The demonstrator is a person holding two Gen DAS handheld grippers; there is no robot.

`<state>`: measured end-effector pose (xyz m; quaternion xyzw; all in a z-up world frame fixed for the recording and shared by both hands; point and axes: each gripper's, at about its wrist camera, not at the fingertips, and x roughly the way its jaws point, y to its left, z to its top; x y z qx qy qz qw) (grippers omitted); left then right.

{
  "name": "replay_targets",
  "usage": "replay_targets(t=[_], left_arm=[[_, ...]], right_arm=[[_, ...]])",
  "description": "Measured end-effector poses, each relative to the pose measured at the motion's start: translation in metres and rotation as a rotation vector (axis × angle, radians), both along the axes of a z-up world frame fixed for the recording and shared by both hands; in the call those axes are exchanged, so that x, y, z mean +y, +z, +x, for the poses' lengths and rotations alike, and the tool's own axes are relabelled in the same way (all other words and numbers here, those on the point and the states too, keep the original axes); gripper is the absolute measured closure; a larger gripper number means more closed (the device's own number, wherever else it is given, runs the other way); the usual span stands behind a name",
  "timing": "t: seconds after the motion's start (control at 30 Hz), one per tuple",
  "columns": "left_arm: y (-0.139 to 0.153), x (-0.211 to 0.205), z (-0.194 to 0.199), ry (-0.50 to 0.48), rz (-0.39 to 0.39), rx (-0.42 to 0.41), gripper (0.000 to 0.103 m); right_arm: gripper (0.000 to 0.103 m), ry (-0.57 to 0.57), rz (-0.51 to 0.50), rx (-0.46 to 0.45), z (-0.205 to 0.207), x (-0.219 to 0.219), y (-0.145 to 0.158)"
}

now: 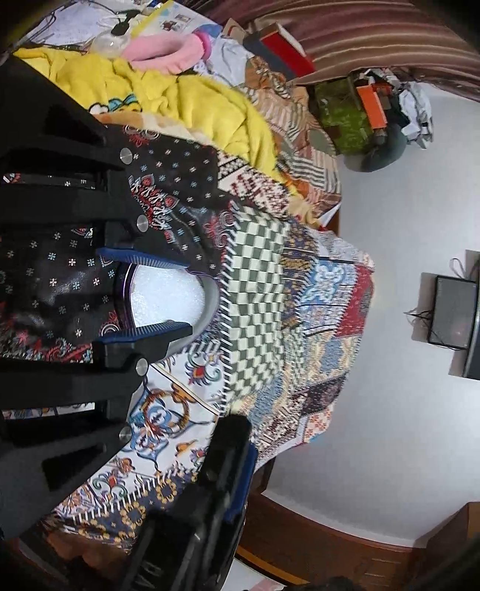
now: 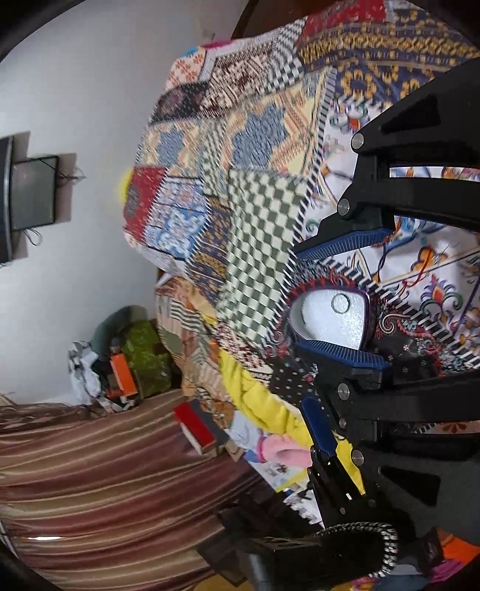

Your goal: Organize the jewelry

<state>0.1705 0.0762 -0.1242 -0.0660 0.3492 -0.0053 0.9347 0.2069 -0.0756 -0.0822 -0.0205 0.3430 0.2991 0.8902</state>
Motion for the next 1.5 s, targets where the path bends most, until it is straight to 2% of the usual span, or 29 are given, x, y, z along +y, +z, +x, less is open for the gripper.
replay_targets(t=[0.23, 0.3, 0.6, 0.77, 1.03, 1.27, 1.4, 1.5], left_arm=[[0.037, -0.009, -0.021, -0.003, 0.005, -0.064, 0.072], [0.045, -0.016, -0.027, -0.008, 0.012, -0.080, 0.066], [0.057, -0.053, -0.041, -0.086, 0.029, -0.089, 0.059], [0.044, -0.068, -0.036, -0.124, 0.006, -0.035, 0.059], [0.004, -0.083, -0.026, -0.155, 0.001, 0.091, 0.059], [-0.032, -0.093, -0.021, -0.181, -0.009, 0.186, 0.059], [-0.048, -0.100, -0.017, -0.199, 0.001, 0.222, 0.059], [-0.059, -0.105, -0.011, -0.215, -0.008, 0.249, 0.060]], right_arm=[[0.061, -0.052, 0.018, -0.084, -0.028, -0.033, 0.033], [0.061, -0.069, 0.014, -0.099, -0.034, -0.042, 0.039], [0.061, -0.157, -0.023, -0.097, -0.050, -0.083, 0.040], [0.061, -0.203, -0.060, -0.058, -0.052, -0.103, 0.025], [0.061, -0.236, -0.112, 0.064, -0.052, -0.123, -0.023], [0.061, -0.227, -0.168, 0.150, -0.048, -0.128, -0.059], [0.061, -0.200, -0.155, 0.214, -0.044, -0.126, -0.075], [0.061, -0.189, -0.178, 0.228, -0.040, -0.121, -0.083]])
